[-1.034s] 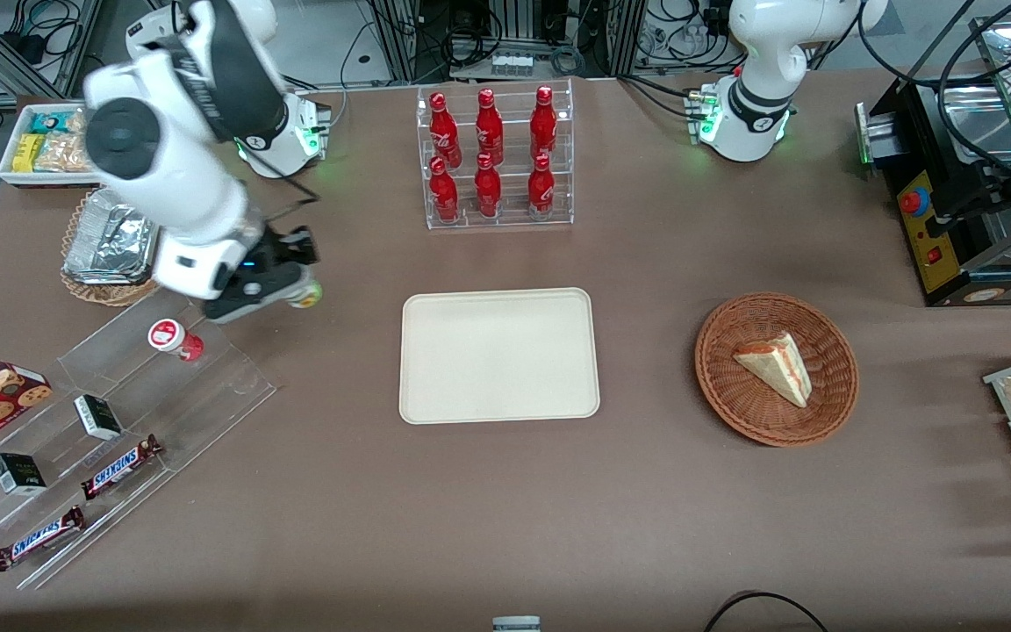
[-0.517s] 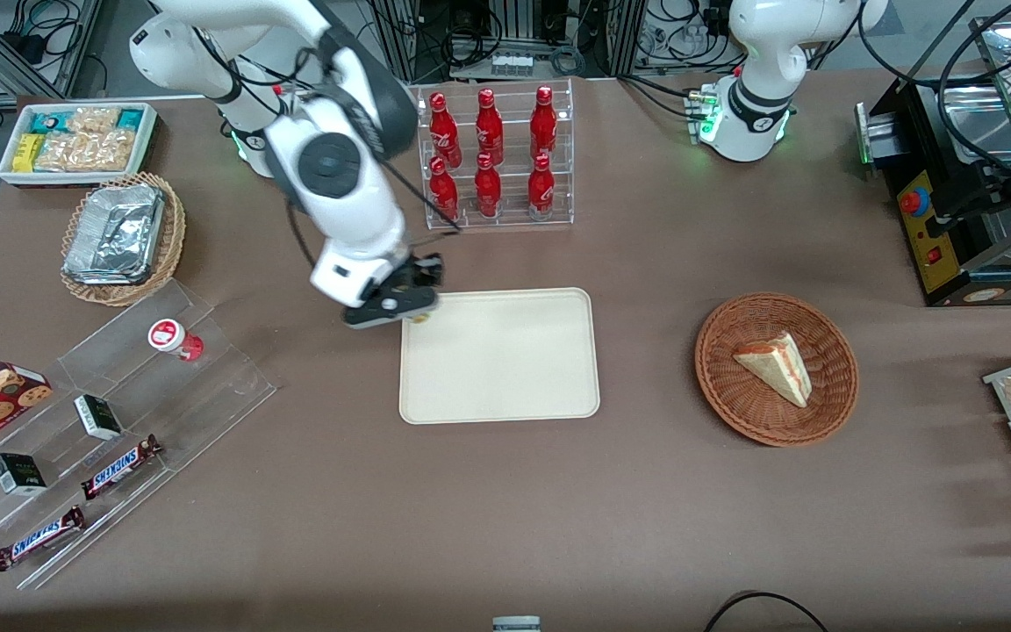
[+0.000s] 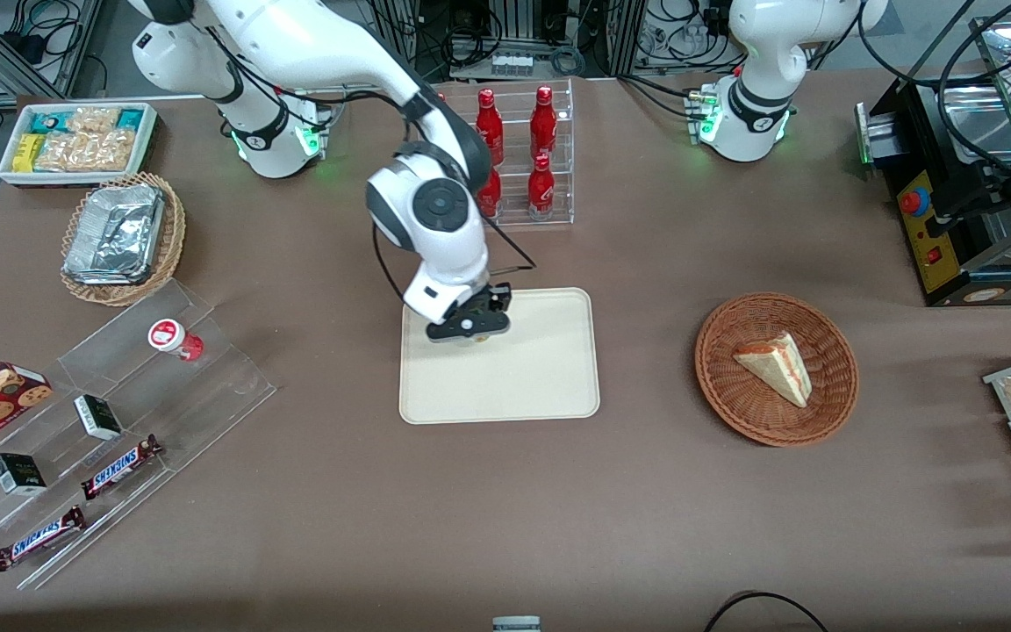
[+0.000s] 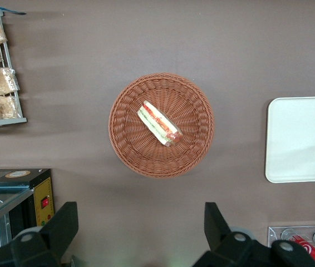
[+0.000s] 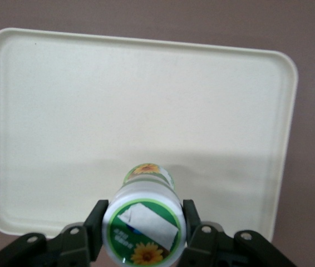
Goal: Place green gum on tray
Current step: 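Carry the gum jar with the right gripper over the cream tray, then lower the gum jar onto the tray and open the right gripper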
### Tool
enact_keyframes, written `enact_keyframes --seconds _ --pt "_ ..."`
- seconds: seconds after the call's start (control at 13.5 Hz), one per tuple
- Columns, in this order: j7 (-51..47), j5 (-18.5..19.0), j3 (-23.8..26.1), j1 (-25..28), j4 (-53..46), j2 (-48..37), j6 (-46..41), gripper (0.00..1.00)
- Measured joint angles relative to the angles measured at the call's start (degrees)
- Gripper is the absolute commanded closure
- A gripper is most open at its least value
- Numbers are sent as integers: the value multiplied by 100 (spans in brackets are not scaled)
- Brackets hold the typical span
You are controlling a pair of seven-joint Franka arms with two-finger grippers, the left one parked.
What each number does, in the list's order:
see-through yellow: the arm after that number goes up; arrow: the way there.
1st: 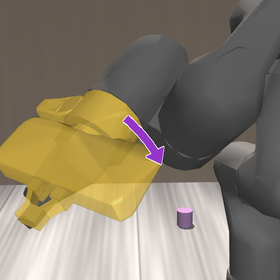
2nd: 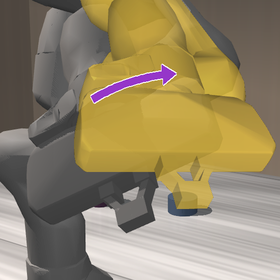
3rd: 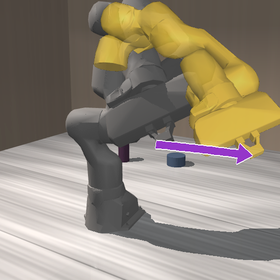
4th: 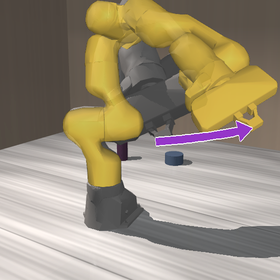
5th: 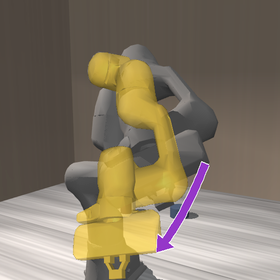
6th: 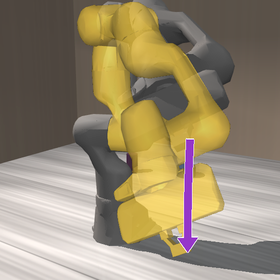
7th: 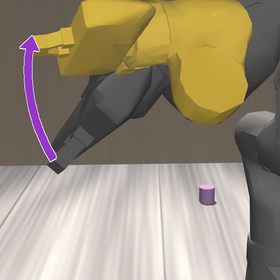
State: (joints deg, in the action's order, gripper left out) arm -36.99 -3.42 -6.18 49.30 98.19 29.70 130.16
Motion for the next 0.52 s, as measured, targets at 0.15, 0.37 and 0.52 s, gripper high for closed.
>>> enact_keyframes --seconds 0.15,0.37,0.52 --pt "-135 0 -4 134 -82 241 199 100" --pt "-171 0 -19 165 -124 443 368 100" --pt "-171 0 -43 164 -127 497 405 100"
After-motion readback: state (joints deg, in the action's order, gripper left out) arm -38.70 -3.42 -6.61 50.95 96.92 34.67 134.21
